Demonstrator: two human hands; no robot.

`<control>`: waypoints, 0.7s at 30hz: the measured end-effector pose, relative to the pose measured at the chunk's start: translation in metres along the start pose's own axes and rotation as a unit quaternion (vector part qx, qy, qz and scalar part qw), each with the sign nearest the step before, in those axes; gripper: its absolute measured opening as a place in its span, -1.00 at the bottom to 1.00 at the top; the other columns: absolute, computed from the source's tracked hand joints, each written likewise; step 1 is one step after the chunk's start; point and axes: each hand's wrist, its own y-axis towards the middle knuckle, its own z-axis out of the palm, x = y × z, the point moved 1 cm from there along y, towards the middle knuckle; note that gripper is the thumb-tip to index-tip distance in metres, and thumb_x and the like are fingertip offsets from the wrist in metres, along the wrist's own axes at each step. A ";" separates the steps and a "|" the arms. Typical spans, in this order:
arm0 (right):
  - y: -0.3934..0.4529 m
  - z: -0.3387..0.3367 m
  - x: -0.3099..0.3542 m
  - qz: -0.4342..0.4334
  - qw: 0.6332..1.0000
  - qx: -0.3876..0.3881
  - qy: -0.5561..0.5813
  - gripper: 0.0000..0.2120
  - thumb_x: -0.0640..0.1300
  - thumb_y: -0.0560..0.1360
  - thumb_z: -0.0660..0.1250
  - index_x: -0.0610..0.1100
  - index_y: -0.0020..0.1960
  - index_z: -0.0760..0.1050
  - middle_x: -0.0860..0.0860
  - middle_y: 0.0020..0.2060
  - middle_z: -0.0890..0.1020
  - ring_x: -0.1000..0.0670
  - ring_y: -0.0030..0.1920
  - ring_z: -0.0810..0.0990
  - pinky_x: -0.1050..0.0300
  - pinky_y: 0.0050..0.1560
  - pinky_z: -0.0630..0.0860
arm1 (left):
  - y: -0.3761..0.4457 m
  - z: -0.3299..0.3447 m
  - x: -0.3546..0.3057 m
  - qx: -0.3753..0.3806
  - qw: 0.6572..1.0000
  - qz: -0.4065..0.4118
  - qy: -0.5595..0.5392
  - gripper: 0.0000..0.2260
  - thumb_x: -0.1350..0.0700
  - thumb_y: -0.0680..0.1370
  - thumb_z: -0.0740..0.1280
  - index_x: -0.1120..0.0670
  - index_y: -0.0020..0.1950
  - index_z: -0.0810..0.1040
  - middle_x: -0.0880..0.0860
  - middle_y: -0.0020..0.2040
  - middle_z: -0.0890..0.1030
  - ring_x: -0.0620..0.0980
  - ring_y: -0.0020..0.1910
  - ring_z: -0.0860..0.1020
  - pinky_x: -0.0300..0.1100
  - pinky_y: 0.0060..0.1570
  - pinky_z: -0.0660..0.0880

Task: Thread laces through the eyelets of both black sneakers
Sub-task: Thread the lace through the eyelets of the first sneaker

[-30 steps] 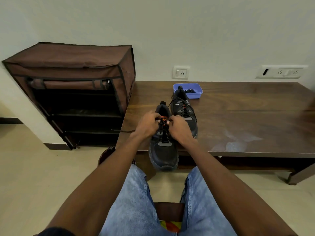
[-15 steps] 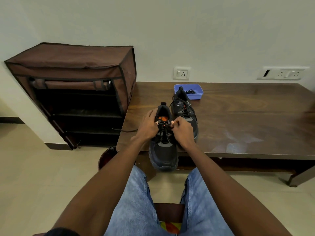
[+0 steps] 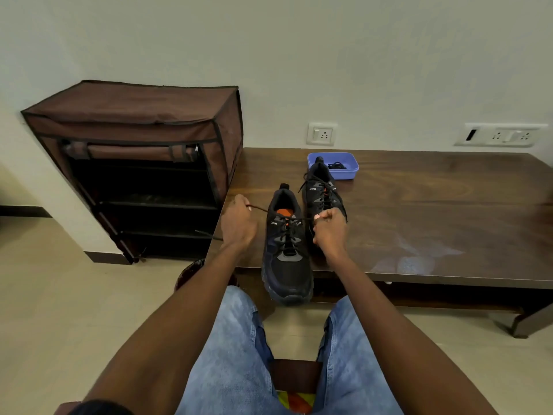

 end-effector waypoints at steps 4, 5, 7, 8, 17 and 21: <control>-0.001 -0.010 0.006 0.033 0.992 0.070 -0.099 -0.88 -0.22 0.54 0.21 -0.13 -0.11 0.51 -0.16 -0.26 0.66 -0.07 -0.41 0.60 -0.02 -0.37 0.55 | -0.006 -0.003 0.003 -0.019 0.997 -0.047 0.063 -0.77 0.23 0.57 0.25 0.15 0.22 0.45 0.18 0.23 0.39 0.20 0.20 0.40 0.06 0.20 0.41; -0.003 -0.015 0.011 0.049 0.981 0.129 -0.137 -0.85 -0.21 0.57 0.23 -0.18 -0.09 0.56 -0.14 -0.30 0.66 -0.05 -0.44 0.59 0.07 -0.42 0.50 | -0.007 -0.004 0.000 -0.005 0.997 -0.061 0.037 -0.76 0.23 0.56 0.26 0.14 0.22 0.44 0.16 0.22 0.39 0.19 0.17 0.43 0.06 0.19 0.43; -0.010 -0.026 0.027 0.097 0.940 0.266 -0.191 -0.78 -0.10 0.61 0.31 -0.20 -0.13 0.59 -0.07 -0.34 0.65 0.01 -0.42 0.57 0.19 -0.42 0.49 | -0.008 -0.006 -0.008 0.037 0.996 -0.069 -0.052 -0.78 0.27 0.53 0.26 0.12 0.17 0.45 0.09 0.15 0.45 0.13 0.10 0.49 0.00 0.11 0.47; -0.010 -0.030 0.032 0.096 0.918 0.307 -0.232 -0.74 -0.03 0.60 0.34 -0.18 -0.17 0.60 -0.05 -0.32 0.67 0.03 -0.36 0.58 0.19 -0.34 0.51 | -0.008 -0.006 -0.013 0.057 0.993 -0.053 -0.091 -0.80 0.29 0.52 0.26 0.11 0.12 0.48 0.07 0.11 0.49 0.10 0.08 0.52 -0.04 0.07 0.47; -0.002 -0.007 0.034 -0.171 0.953 0.179 -0.176 -0.80 -0.28 0.57 0.32 -0.12 0.09 0.68 -0.03 -0.04 0.69 0.02 -0.03 0.62 0.22 -0.08 0.49 | -0.015 -0.005 -0.038 0.174 0.975 0.090 -0.101 -0.90 0.17 0.56 0.40 0.08 0.05 0.68 -0.01 -0.15 0.66 -0.13 -0.20 0.58 -0.47 -0.32 0.39; 0.002 0.015 0.020 -0.199 0.936 0.185 -0.222 -0.80 -0.22 0.56 0.33 -0.10 0.11 0.68 -0.09 -0.06 0.66 -0.05 -0.06 0.60 0.13 -0.10 0.42 | -0.017 -0.006 -0.036 0.180 0.973 0.119 -0.088 -0.90 0.18 0.55 0.42 0.01 -0.01 0.70 0.06 -0.17 0.69 0.02 -0.16 0.62 -0.26 -0.22 0.48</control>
